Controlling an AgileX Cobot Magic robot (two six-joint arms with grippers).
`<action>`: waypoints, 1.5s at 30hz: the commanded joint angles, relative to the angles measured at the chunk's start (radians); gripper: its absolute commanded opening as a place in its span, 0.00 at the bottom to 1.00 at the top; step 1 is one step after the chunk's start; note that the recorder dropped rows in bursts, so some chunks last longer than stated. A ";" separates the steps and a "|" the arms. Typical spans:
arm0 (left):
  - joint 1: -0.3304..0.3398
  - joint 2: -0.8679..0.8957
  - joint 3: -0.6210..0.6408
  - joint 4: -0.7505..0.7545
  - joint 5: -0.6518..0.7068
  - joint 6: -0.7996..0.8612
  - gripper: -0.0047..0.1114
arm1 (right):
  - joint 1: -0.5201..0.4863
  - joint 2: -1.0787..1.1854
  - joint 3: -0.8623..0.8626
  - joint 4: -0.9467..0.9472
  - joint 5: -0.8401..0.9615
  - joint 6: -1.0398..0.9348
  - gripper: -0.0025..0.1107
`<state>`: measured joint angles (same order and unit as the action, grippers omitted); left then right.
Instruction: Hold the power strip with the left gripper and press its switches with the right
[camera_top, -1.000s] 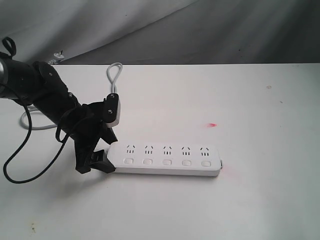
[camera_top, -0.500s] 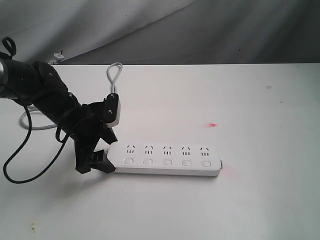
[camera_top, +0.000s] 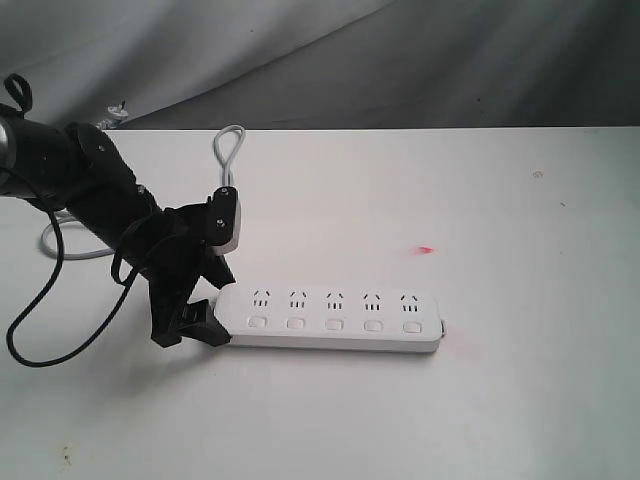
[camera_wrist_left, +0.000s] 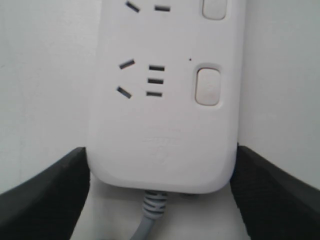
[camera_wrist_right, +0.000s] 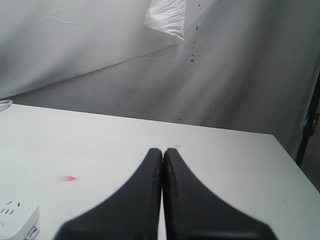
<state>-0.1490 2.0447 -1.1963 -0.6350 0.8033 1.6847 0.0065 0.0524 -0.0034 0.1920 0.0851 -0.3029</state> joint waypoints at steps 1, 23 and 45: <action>-0.001 -0.003 0.000 -0.010 0.006 -0.001 0.64 | -0.007 -0.005 0.003 -0.007 0.006 0.002 0.02; -0.001 -0.354 -0.002 0.057 -0.046 -0.202 0.87 | -0.007 -0.005 0.003 -0.007 0.006 0.002 0.02; -0.001 -0.971 -0.002 0.077 0.090 -0.588 0.04 | -0.007 -0.005 0.003 -0.007 0.006 0.005 0.02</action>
<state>-0.1490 1.1007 -1.1945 -0.5596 0.8496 1.1163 0.0065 0.0498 -0.0034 0.1920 0.0874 -0.3004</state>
